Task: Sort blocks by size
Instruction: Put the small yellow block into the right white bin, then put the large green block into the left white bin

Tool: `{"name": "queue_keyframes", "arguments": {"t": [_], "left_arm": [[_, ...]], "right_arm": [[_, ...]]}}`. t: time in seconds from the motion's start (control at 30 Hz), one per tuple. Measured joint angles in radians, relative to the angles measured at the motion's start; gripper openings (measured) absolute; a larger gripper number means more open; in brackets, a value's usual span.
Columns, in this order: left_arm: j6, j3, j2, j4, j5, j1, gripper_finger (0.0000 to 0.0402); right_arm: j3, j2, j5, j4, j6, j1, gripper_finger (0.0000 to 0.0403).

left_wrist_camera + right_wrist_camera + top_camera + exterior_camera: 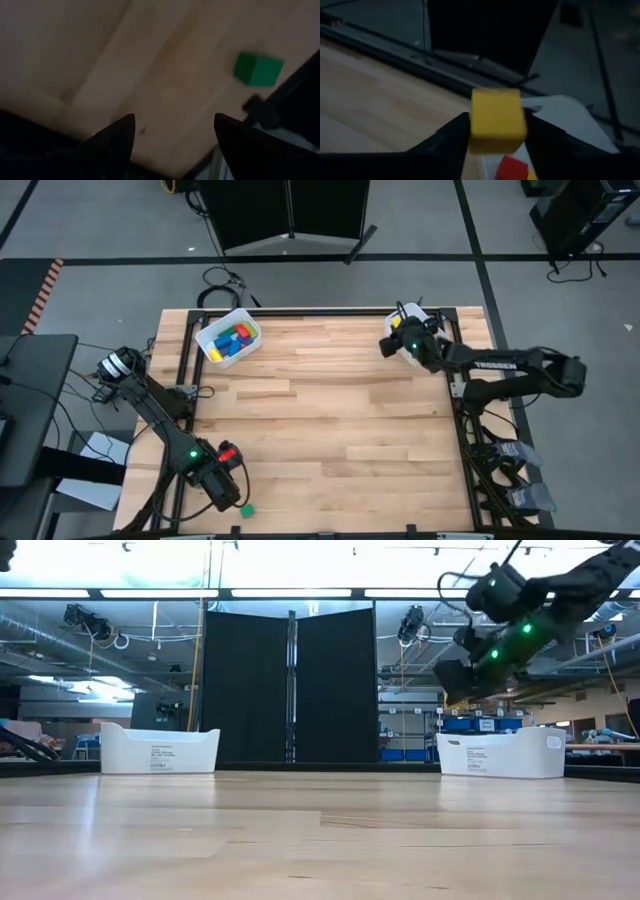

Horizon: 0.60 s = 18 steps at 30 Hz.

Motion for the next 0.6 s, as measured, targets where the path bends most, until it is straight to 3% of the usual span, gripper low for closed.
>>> {"name": "queue_keyframes", "arguments": {"t": [0.27, 0.47, 0.6], "left_arm": [[0.0, 0.0, 0.0, -0.017, 0.142, -0.015, 0.028], [-0.003, 0.0, 0.0, -0.019, 0.266, -0.027, 0.028], [-0.003, 0.0, 0.0, -0.034, 0.294, -0.027, 0.028]], "right_arm": [[0.0, 0.052, -0.014, -0.004, 0.02, -0.1, 0.0274], [0.0, 0.053, -0.044, 0.014, 0.026, -0.079, 0.0288], [0.0, 0.053, -0.046, 0.046, 0.026, -0.045, 0.0284]]}}
